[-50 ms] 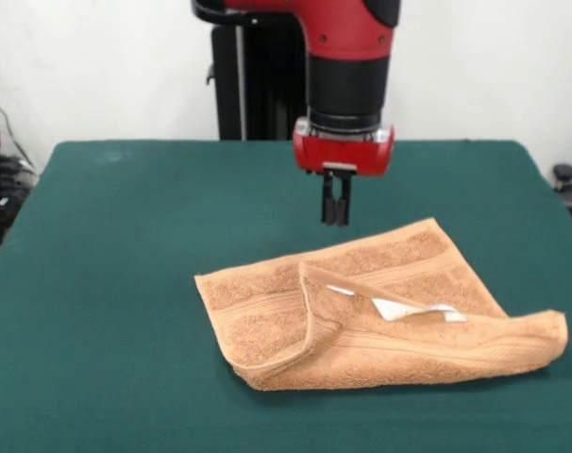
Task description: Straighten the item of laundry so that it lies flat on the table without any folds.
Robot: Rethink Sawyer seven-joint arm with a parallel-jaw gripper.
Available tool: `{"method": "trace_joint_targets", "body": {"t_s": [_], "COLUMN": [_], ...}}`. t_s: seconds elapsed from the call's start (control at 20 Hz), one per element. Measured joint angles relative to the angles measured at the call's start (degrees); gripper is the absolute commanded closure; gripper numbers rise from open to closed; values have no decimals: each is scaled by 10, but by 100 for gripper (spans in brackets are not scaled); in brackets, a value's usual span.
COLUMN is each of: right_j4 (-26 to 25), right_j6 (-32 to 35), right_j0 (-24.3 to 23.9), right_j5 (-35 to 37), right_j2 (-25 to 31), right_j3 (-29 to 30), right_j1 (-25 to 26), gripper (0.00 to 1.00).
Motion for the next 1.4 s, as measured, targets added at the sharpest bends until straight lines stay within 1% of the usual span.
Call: {"method": "trace_joint_targets", "body": {"t_s": [0.85, 1.4], "right_j4": [0, 0], "right_j6": [0, 0], "right_j0": [4, 4], "right_j5": [-3, -5], "right_j2": [0, 0], "right_j3": [-15, -44], "right_j1": [25, 43], "gripper": [100, 100]}}
